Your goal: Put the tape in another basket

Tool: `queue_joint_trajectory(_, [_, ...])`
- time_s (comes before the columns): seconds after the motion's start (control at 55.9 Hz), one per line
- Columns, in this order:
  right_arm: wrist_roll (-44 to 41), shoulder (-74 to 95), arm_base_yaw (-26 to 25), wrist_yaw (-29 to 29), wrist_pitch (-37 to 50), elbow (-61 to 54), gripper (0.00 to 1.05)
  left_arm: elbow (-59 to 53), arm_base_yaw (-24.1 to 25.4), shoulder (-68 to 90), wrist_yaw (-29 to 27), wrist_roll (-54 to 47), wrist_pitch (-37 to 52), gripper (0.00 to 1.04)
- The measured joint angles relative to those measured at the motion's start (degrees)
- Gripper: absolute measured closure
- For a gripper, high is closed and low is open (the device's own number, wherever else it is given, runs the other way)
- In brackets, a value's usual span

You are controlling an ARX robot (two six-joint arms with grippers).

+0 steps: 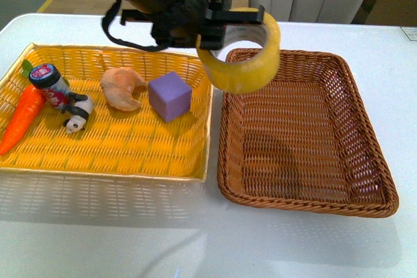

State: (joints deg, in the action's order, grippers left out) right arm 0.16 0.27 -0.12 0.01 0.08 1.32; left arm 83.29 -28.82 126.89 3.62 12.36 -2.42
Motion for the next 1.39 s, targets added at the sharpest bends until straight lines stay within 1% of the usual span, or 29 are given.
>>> queue_joint_trajectory(0.268, [0.0,0.0,0.0,0.0,0.0,0.0,0.09,4.1,-5.1,5.0,0.8,2.2,-1.1,0.9])
queue_joint_trajectory(0.626, [0.0,0.0,0.0,0.0,0.0,0.0,0.09,5.2,-7.2,8.3,1.4,3.1,-2.1,0.89])
queue_joint_trajectory(0.644, [0.0,0.0,0.0,0.0,0.0,0.0,0.09,5.2,-7.2,8.3,1.5,3.1,-2.1,0.87])
queue_joint_trajectory(0.661, [0.0,0.0,0.0,0.0,0.0,0.0,0.09,5.2,-7.2,8.4,2.0,3.4,-2.1,0.82])
queue_joint_trajectory(0.769, [0.0,0.0,0.0,0.0,0.0,0.0,0.09,4.8,-7.3,8.1,2.4,4.0,-1.0,0.6])
queue_joint_trajectory(0.804, [0.0,0.0,0.0,0.0,0.0,0.0,0.09,3.9,-7.3,7.8,2.6,4.1,-0.5,0.52])
queue_joint_trajectory(0.822, [0.0,0.0,0.0,0.0,0.0,0.0,0.09,3.7,-7.3,7.7,2.6,4.1,-0.4,0.5])
queue_joint_trajectory(0.876, [0.0,0.0,0.0,0.0,0.0,0.0,0.09,2.3,-7.1,7.1,2.6,4.5,0.2,0.39])
queue_joint_trajectory(0.93, [0.0,0.0,0.0,0.0,0.0,0.0,0.09,1.2,-6.9,6.4,2.8,4.6,0.7,0.32])
queue_joint_trajectory(1.055, [0.0,0.0,0.0,0.0,0.0,0.0,0.09,-3.7,-5.9,2.4,3.0,4.8,4.2,0.11])
queue_joint_trajectory(1.09, [0.0,0.0,0.0,0.0,0.0,0.0,0.09,-5.4,-5.5,0.7,3.0,4.5,5.4,0.07])
queue_joint_trajectory(1.144, [0.0,0.0,0.0,0.0,0.0,0.0,0.09,-8.9,-4.3,-3.1,3.0,4.0,8.0,0.1])
queue_joint_trajectory(1.233, [0.0,0.0,0.0,0.0,0.0,0.0,0.09,-14.6,-1.7,-9.5,3.7,3.3,11.7,0.09])
queue_joint_trajectory(1.287, [0.0,0.0,0.0,0.0,0.0,0.0,0.09,-19.9,1.1,-15.1,4.2,2.9,14.5,0.09])
queue_joint_trajectory(1.394, [0.0,0.0,0.0,0.0,0.0,0.0,0.09,-28.6,6.2,-24.2,6.2,2.7,17.1,0.09])
